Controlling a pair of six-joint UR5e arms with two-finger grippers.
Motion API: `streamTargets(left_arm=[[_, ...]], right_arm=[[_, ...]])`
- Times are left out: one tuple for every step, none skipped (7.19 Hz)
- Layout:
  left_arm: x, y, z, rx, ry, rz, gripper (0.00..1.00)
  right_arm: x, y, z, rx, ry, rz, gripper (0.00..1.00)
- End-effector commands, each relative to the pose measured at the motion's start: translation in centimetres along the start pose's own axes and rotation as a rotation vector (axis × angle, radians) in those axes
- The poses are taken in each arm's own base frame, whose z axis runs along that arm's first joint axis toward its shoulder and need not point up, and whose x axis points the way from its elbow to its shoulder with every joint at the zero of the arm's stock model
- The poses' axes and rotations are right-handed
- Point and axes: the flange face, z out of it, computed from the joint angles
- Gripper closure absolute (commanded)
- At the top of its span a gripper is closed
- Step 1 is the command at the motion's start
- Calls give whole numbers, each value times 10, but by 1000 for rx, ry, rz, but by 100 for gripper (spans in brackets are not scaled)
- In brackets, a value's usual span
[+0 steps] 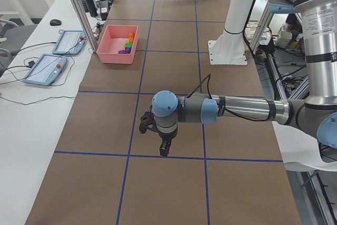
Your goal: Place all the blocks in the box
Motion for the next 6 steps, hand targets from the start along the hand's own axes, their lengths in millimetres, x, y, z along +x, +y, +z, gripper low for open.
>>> streamTargets(left_arm=[[2,-2,-1,9,16,5,0],[-1,-3,1,20,12,17,0],[-9,-1,10,22,12,16,0],[-13,3,14,26,12,19,0],[-14,4,14,33,9,26,0],[-15,4,15,32,8,25,0]], right_arm=[[0,0,0,-1,1,-1,0],[1,0,0,-1,3,-1,0],[1,0,0,-1,4,1,0],[1,0,1,-2,6,8,0],[0,0,0,1,0,8,0],[0,0,0,1,-1,8,0]])
